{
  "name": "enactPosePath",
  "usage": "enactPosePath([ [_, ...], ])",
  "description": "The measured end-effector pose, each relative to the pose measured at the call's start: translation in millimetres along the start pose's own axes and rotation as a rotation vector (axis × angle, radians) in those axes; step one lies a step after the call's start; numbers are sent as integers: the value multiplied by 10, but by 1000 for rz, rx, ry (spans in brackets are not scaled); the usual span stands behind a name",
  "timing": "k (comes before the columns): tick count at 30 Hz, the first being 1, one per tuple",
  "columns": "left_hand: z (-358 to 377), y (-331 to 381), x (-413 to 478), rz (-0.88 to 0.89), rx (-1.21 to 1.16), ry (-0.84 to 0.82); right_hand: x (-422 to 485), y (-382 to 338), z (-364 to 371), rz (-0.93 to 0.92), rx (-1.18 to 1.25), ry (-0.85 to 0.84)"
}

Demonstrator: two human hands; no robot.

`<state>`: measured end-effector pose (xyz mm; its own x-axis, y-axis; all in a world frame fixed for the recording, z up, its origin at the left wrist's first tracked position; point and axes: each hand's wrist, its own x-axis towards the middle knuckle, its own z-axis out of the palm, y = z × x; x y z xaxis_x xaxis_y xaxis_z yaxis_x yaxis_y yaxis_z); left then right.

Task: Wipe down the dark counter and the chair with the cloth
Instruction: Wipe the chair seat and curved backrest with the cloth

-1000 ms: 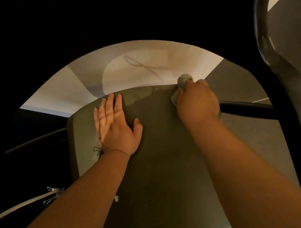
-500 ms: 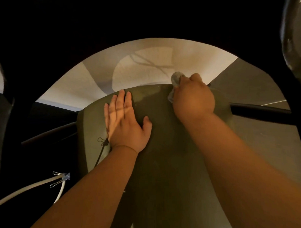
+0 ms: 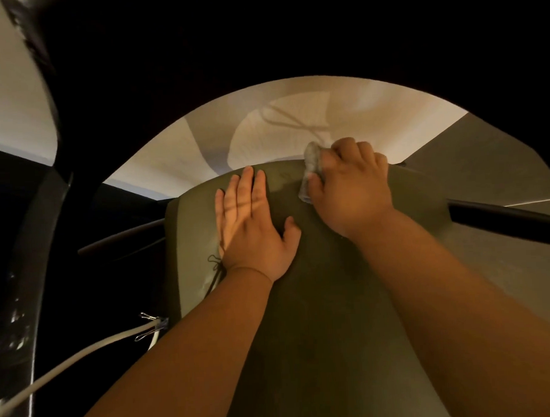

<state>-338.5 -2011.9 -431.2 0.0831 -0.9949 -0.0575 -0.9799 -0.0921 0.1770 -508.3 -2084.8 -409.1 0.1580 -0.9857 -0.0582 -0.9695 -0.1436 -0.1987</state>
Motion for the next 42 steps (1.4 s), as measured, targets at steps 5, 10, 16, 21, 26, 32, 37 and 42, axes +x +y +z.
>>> enactPosePath([
  [5, 5, -26, 4, 6, -1, -3, 184, -389, 84, -175, 17, -122],
  [10, -9, -2, 2, 7, 1, -6, 151, 146, -102, -84, -127, -126],
  [16, 4, -10, 6, -5, -12, -7, 409, -470, 69, -287, -102, -221],
  [21, 2, -15, 8, -9, -20, 1, 342, -398, 55, -314, -49, -229],
  [26, -3, -10, -8, -9, -1, -19, -155, 283, -134, 47, -59, -23],
  [32, 10, -13, -7, -15, -6, -14, -354, 163, 86, 168, 135, 110],
  [37, -14, 1, 1, -18, 20, -17, -903, 371, 3, 83, 60, -55],
  [42, -4, -10, 7, -17, 69, -30, -1646, 122, 42, 296, 38, -115],
])
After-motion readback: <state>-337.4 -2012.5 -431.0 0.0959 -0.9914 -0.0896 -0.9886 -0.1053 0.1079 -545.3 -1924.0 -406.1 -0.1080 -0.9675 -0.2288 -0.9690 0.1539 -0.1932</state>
